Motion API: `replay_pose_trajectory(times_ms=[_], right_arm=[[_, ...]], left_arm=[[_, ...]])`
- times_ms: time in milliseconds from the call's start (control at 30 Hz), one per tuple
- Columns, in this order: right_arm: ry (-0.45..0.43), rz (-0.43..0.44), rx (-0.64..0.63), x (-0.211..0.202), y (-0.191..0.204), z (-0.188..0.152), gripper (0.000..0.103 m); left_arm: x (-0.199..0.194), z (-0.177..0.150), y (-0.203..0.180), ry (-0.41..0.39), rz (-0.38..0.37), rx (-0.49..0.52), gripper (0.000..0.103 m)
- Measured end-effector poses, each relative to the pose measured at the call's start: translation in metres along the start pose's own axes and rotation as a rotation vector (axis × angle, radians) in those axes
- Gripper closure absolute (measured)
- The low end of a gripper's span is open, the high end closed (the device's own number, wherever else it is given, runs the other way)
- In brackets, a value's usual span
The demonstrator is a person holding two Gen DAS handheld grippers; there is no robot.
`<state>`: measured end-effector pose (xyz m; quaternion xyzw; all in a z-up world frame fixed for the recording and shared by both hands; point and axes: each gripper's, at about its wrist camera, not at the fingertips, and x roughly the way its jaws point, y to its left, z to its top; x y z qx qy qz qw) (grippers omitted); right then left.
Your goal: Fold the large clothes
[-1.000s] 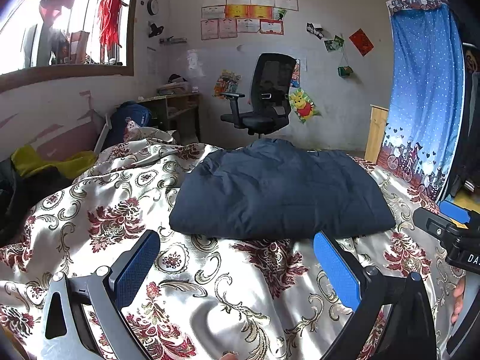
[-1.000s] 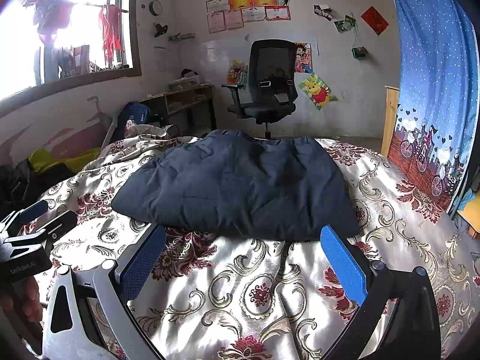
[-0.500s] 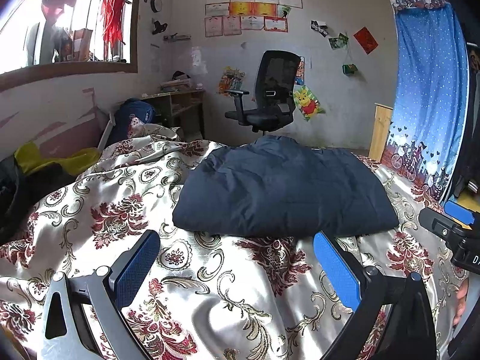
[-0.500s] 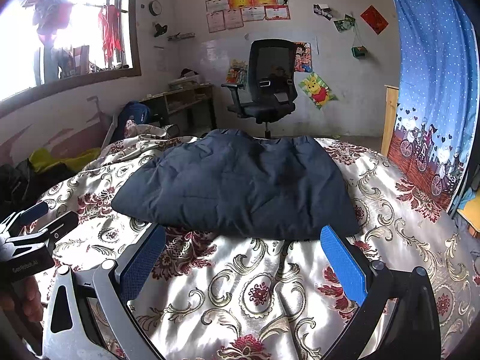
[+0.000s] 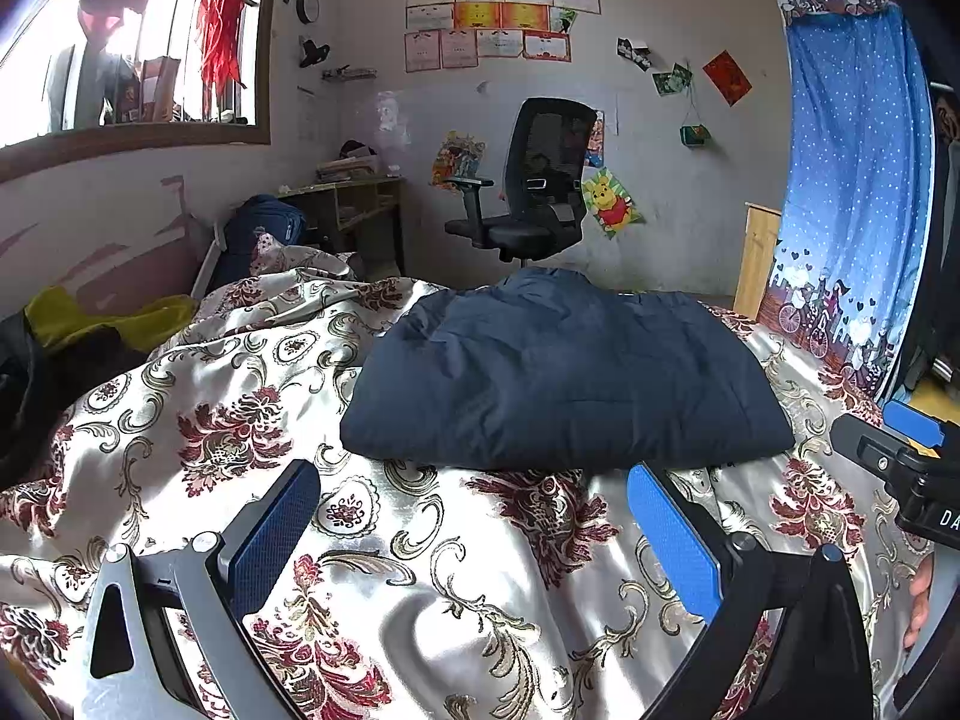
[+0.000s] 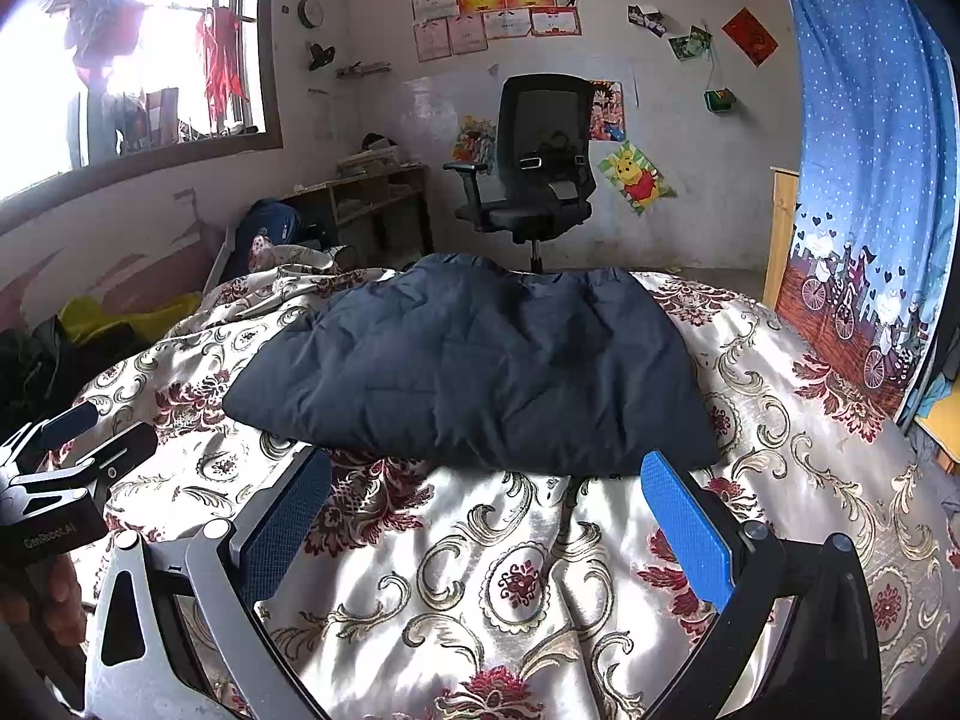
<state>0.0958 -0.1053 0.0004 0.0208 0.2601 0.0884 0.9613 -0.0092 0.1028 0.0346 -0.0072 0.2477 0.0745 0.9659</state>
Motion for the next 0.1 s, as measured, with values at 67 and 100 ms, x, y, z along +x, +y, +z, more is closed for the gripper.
replay_pose_trajectory(times_ms=[67,100], right_arm=[[0.001,0.000,0.000,0.0001,-0.0005,-0.0001,0.001],[0.002,0.000,0.001,0.0003,-0.0002,-0.0005,0.001]], left_arm=[[0.0006,0.0001,0.0009,0.004,0.000,-0.002,0.000],[0.0011,-0.0001,0.0011,0.009,0.000,-0.005,0.000]])
